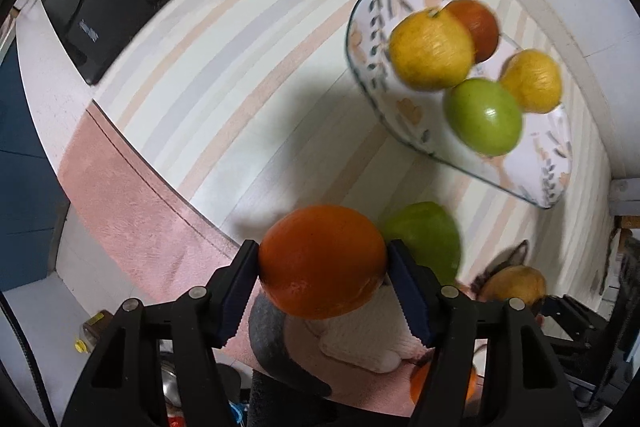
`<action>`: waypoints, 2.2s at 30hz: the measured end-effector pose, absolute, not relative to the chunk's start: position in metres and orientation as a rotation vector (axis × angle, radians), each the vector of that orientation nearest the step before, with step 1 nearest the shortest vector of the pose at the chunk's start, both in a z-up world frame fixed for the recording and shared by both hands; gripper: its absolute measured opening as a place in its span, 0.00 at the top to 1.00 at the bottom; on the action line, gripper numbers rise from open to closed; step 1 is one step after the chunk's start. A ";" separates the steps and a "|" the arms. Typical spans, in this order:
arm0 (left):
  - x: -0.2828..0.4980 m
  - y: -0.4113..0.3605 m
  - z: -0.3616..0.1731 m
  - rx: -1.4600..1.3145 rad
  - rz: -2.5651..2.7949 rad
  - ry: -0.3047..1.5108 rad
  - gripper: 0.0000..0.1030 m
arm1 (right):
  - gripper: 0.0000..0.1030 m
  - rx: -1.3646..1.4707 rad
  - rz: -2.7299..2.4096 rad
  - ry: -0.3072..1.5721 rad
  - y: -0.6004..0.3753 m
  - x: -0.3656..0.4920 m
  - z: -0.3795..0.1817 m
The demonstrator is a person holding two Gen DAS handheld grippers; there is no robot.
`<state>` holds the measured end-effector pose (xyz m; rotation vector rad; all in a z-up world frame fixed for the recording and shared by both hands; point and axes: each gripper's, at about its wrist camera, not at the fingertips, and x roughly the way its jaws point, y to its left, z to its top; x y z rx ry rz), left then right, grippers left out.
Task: Organize fruits
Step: 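Place the orange on the plate with the left tool while the right places the red apple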
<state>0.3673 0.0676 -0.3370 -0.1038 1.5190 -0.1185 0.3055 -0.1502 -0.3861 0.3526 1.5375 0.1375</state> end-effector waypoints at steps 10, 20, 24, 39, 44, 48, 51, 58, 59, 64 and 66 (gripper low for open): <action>0.435 0.046 -0.250 -0.123 -0.234 1.371 0.39 | 0.32 0.453 0.107 1.386 -0.192 0.346 -0.328; 0.540 0.010 -0.279 0.043 -0.215 1.430 0.39 | 0.32 0.452 -0.012 1.393 -0.240 0.416 -0.340; 0.550 0.007 -0.306 0.069 -0.214 1.501 0.39 | 0.32 0.413 -0.008 1.422 -0.239 0.431 -0.350; 0.552 0.003 -0.328 0.104 -0.210 1.568 0.38 | 0.31 0.349 0.043 1.524 -0.217 0.448 -0.380; 0.552 0.002 -0.328 0.101 -0.189 1.576 0.38 | 0.31 0.319 0.031 1.539 -0.213 0.449 -0.380; 0.556 0.003 -0.330 0.064 -0.164 1.579 0.37 | 0.30 0.348 0.028 1.542 -0.215 0.452 -0.380; 0.551 0.011 -0.321 0.060 -0.152 1.549 0.29 | 0.11 0.361 0.017 1.522 -0.223 0.449 -0.368; 0.534 0.021 -0.291 0.054 -0.147 1.467 0.15 | 0.07 0.313 -0.011 1.479 -0.220 0.437 -0.338; 0.528 0.022 -0.286 0.049 -0.149 1.454 0.15 | 0.07 0.295 -0.013 1.467 -0.217 0.433 -0.331; 0.495 0.029 -0.261 0.036 -0.137 1.391 0.15 | 0.07 0.248 -0.019 1.419 -0.203 0.411 -0.307; 0.476 0.035 -0.252 0.033 -0.129 1.370 0.15 | 0.07 0.228 -0.024 1.395 -0.199 0.400 -0.297</action>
